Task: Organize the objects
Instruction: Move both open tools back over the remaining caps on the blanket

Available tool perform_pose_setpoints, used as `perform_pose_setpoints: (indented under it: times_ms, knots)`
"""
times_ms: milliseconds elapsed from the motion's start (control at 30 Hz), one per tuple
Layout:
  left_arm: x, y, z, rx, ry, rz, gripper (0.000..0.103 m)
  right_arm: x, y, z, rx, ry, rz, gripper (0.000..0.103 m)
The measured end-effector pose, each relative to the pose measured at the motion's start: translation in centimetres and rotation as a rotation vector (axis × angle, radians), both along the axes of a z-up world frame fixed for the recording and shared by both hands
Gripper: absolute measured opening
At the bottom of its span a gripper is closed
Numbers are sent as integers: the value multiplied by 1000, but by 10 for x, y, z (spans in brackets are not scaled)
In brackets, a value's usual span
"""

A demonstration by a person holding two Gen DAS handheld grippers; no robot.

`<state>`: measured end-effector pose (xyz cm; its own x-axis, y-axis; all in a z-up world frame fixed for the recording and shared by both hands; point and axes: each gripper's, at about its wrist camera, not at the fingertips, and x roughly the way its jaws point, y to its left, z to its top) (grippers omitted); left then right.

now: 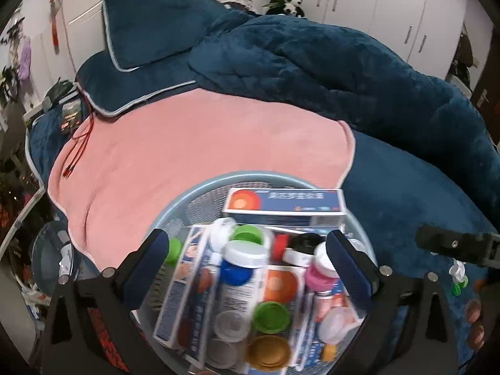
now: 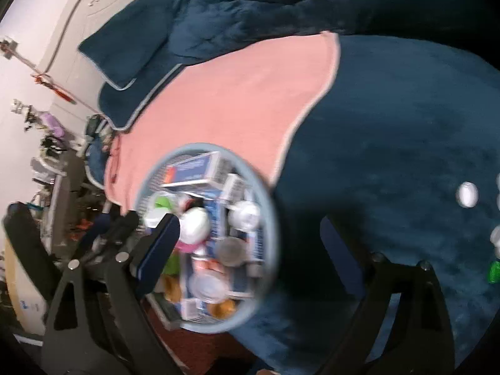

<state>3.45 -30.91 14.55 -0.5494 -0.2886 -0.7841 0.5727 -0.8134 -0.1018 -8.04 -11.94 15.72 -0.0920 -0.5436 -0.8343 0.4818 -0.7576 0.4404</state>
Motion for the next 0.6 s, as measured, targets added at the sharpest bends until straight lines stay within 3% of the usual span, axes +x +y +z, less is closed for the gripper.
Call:
perform_pose_setpoints:
  times_ms: [333, 600]
  knots:
    - [-41, 69, 11, -8, 12, -122, 101, -15, 74, 4, 18, -2, -90, 93]
    - [-92, 163, -21, 14, -63, -330, 101, -43, 171, -16, 85, -27, -241, 93]
